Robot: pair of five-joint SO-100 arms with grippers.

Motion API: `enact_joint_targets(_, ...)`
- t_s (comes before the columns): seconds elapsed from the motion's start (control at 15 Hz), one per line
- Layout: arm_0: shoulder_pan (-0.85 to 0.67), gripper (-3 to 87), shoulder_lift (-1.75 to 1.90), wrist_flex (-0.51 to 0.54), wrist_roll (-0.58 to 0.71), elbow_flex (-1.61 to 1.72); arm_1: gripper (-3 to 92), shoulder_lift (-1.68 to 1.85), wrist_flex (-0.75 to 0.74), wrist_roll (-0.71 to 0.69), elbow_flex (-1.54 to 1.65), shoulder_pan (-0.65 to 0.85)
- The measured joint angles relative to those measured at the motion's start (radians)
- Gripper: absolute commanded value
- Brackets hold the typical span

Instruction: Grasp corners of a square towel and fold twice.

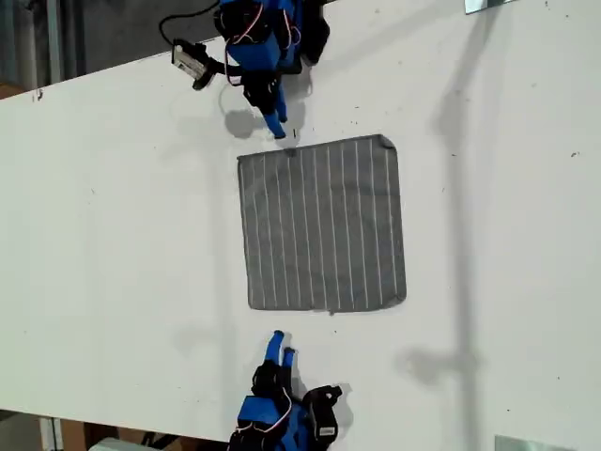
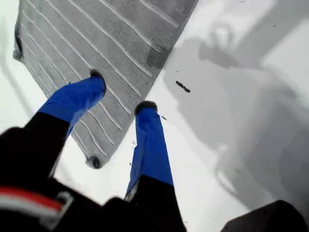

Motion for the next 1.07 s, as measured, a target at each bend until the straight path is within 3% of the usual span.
enact_joint_targets(0.2, 0.044, 24.3, 0.000, -0.043, -0.009, 0.011, 23.1, -0.225, -0.005, -0.020, -0.212, -0.058)
enact_joint_targets(0.53, 0.043, 24.2, 0.000, -0.054, 0.018, 0.011, 25.1, -1.430, 0.055, 0.023, -0.968, -0.318)
enact_joint_targets(0.87, 0.031, 24.1, 0.000, -0.054, 0.037, 0.011, 26.8, -1.500, 0.123, 0.420, -1.000, -0.781)
enact_joint_targets(1.07, 0.029, 24.0, 0.000, -0.054, 0.046, 0.011, 27.0, -1.626, -0.029, 0.472, -1.046, -0.887)
